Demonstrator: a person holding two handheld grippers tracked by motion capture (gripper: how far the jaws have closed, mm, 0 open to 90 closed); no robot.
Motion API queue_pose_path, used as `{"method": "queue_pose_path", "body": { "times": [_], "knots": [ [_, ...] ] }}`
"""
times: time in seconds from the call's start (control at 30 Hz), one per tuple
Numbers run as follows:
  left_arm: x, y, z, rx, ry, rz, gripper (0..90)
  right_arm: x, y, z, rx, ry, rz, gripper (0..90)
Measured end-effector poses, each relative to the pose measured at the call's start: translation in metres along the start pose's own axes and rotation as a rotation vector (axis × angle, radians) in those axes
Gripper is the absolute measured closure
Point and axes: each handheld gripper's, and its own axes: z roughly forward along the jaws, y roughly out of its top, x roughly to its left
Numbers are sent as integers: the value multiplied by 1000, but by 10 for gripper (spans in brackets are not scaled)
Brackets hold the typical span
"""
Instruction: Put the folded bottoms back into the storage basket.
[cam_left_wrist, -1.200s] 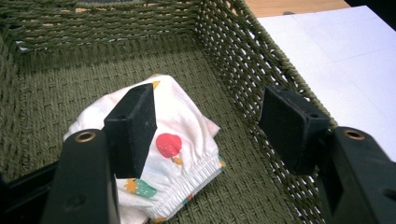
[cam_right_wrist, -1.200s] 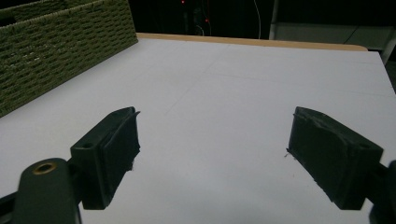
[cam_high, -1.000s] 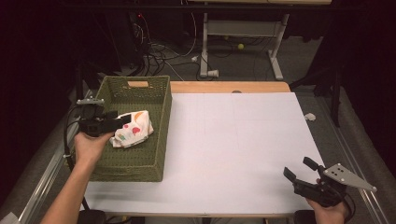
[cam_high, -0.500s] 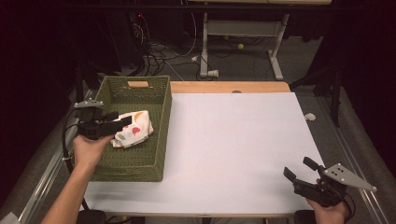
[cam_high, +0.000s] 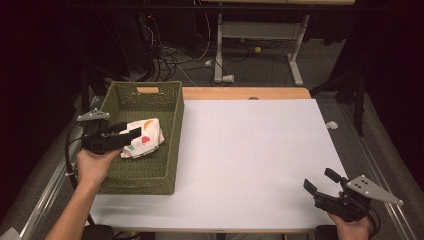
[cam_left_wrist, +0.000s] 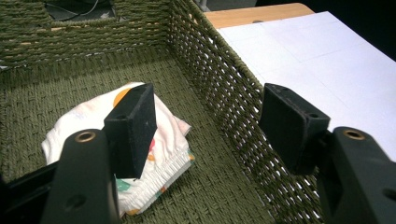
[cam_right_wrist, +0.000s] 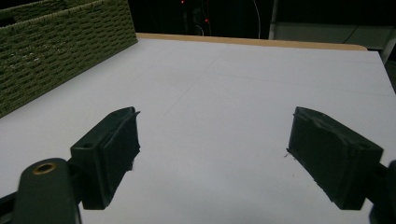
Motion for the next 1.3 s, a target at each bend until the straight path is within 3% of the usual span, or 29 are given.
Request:
{"method": "queue_pose_path", "body": {
  "times": [1.3],
  "knots": [
    [-5,-27,-20,-34,-18,16,348,0,0,0,2,-2,1,169]
  ]
}}
